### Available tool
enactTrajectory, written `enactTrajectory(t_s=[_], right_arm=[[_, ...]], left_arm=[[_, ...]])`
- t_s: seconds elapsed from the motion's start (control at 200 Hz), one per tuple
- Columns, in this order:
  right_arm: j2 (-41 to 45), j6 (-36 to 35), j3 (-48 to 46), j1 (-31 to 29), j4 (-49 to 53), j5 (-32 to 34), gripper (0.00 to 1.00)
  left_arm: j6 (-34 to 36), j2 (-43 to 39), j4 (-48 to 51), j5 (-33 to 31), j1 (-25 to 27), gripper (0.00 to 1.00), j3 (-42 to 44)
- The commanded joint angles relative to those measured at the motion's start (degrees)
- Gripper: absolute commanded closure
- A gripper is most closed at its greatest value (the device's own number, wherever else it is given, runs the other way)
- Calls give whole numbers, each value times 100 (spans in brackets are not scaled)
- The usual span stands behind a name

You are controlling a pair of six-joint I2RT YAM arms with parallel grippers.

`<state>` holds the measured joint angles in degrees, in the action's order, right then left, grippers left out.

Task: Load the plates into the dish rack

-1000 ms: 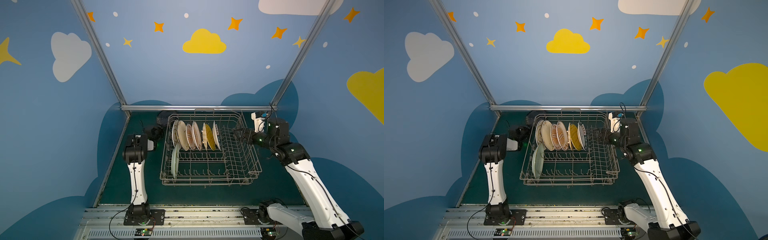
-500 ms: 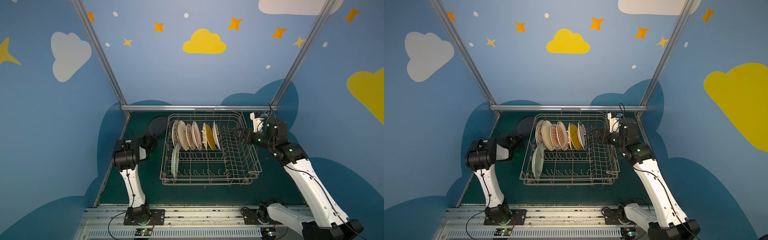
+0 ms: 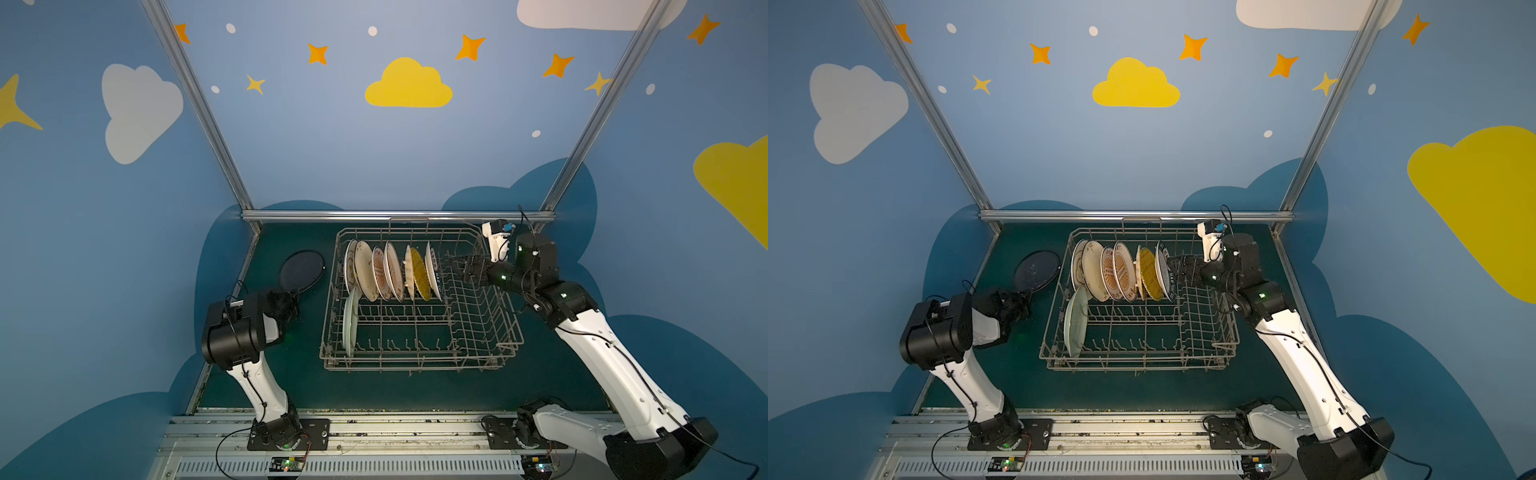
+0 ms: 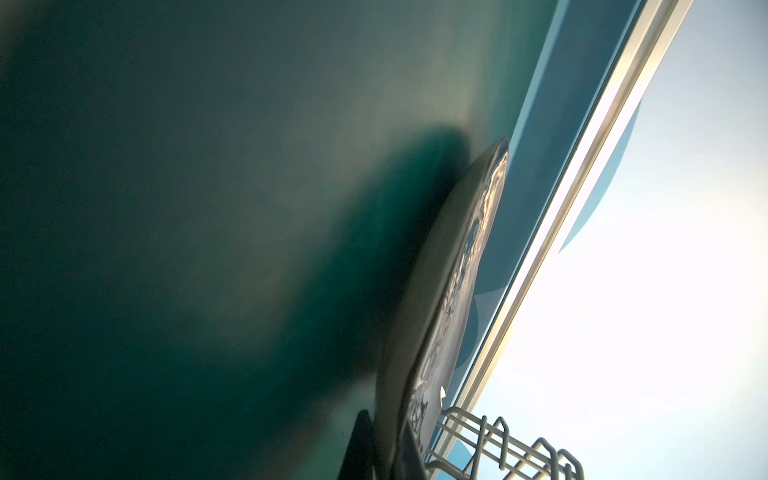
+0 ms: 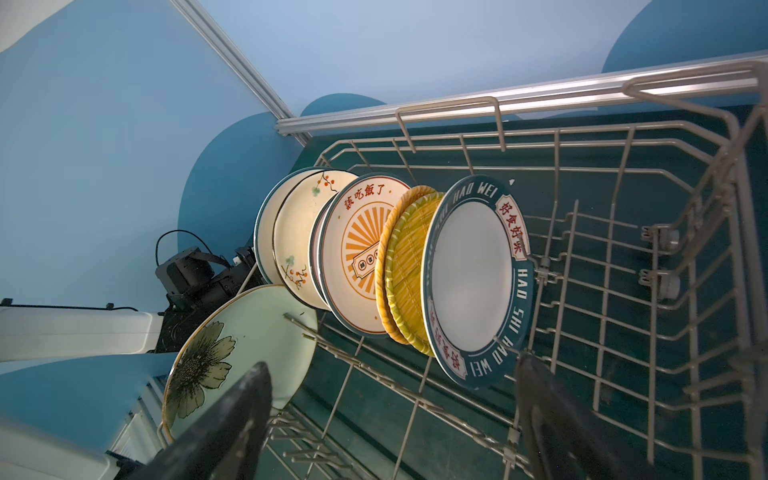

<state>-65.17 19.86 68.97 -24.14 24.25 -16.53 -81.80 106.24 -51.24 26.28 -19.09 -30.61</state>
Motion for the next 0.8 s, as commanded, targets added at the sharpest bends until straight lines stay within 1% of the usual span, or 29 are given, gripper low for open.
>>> enactTrajectory(t_s=[0.0, 0.145, 0.27, 0.421, 0.581, 0.691, 0.796], right_arm=[[-31, -189, -77, -108, -402, -42, 11], [-74, -211, -115, -224, -693, -47, 11], [-152, -294, -88, -345, -895, -60, 11], [-229, -376, -59, -455, -1015, -39, 11], [-318, -418, -23, -534, -1110, -51, 11], [-381, -479, 36, -613, -1140, -37, 11], [-383, -611, 31, -703, -1206, 26, 11]], left_arm=[[-85, -487, 120, 19, -224, 97, 185], [89, -1341, 827, 34, -426, 97, 303], [262, -2170, 1982, -16, -554, 97, 168], [617, -3070, 2957, 116, -841, 97, 0], [684, -3462, 3193, 558, -1210, 97, -134], [724, -3634, 3260, 814, -1355, 97, -224], [902, -3778, 3470, 1103, -1459, 97, -441]])
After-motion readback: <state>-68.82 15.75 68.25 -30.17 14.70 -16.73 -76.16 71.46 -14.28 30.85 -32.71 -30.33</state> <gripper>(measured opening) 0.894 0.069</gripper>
